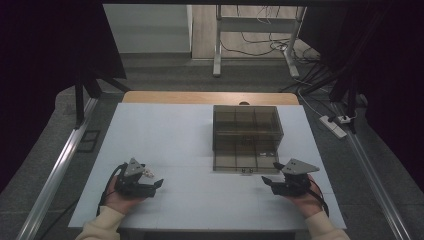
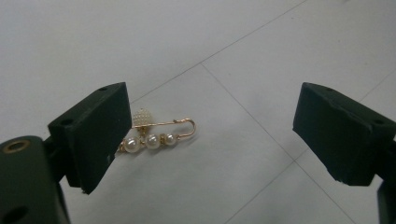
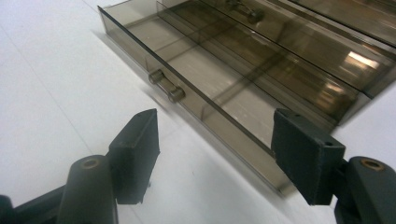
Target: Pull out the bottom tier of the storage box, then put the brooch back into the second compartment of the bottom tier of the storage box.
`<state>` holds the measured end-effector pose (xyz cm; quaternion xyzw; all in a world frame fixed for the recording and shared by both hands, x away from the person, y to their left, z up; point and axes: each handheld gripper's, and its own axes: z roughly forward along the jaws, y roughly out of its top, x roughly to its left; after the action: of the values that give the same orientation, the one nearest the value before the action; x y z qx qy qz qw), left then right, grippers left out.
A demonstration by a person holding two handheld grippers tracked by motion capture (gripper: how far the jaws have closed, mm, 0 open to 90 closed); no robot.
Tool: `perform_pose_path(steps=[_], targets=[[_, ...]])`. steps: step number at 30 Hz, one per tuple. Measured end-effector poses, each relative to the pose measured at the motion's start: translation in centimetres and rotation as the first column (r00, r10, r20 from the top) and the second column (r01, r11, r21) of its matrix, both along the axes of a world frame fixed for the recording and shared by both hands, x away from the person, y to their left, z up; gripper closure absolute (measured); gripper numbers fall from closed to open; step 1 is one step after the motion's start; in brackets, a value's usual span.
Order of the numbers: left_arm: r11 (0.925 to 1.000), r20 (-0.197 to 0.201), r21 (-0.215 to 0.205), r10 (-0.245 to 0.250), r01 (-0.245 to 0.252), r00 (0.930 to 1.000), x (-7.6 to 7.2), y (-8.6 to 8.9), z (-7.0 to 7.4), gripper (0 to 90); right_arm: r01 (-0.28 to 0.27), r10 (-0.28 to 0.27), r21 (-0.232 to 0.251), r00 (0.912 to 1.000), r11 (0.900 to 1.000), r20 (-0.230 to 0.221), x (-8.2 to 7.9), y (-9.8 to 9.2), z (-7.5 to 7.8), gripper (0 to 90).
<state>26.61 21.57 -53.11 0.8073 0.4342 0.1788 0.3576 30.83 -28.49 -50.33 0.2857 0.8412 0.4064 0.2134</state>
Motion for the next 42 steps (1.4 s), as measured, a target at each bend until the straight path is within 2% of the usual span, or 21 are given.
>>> perform_pose_path(steps=[10,20,42], targets=[[1.0,-0.001,0.003,-0.001,0.001,1.0,0.0,-0.1,0.0,10.5,0.054,-0.054,0.014,0.9986,0.998,-0.002,-1.6,-2.0,-0.3,30.1],[1.0,-0.003,0.006,-0.001,0.001,1.0,0.0,-0.1,0.0,10.5,0.089,-0.089,0.023,0.996,0.996,0.003,-1.9,-3.1,-0.3,29.0],[1.0,-0.005,0.005,0.0,0.0,1.0,0.2,-0.1,0.0,10.6,0.069,-0.069,-0.002,0.9976,0.998,-0.001,-1.7,-2.7,-0.5,28.6]])
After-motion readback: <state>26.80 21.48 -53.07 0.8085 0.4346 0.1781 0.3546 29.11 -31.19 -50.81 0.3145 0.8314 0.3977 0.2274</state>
